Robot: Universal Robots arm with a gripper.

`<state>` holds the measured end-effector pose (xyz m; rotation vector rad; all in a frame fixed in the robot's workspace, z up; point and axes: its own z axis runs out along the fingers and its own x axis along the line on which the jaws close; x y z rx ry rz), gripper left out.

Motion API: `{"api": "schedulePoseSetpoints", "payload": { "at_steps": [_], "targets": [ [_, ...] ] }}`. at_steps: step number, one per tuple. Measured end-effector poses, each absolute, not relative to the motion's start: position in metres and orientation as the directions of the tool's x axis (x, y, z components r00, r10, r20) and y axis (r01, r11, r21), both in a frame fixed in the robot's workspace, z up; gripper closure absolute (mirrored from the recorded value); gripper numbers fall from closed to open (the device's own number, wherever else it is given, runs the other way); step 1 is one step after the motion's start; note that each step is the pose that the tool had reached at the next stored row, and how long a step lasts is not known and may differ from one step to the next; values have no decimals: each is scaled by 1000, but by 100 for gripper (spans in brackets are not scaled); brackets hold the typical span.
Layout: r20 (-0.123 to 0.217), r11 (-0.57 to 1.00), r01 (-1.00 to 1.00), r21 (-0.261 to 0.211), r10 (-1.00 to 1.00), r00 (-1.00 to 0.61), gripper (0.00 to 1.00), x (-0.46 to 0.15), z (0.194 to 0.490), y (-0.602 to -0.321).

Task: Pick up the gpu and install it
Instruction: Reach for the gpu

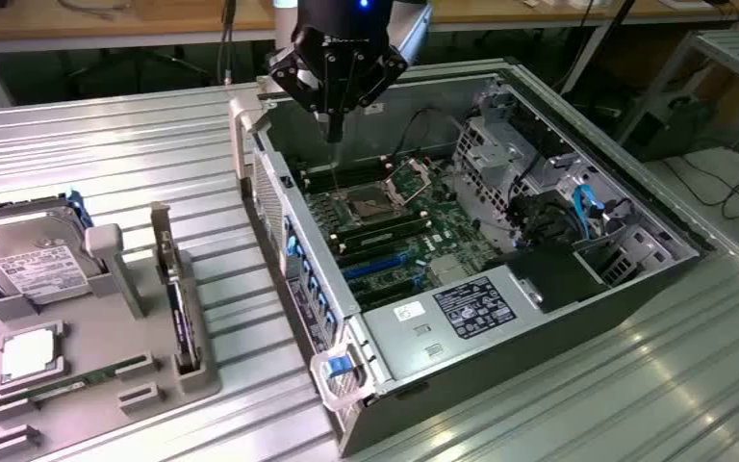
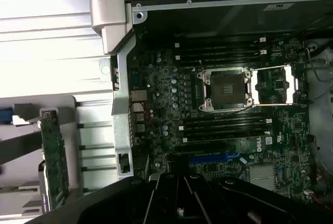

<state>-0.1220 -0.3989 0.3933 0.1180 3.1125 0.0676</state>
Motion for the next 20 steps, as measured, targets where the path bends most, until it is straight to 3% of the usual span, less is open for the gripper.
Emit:
{"api": "schedulePoseSetpoints", "payload": {
  "at_steps": [20],
  "targets": [
    [-24,996,75,44,76,-997,89,-136,393,-399]
  ]
}}
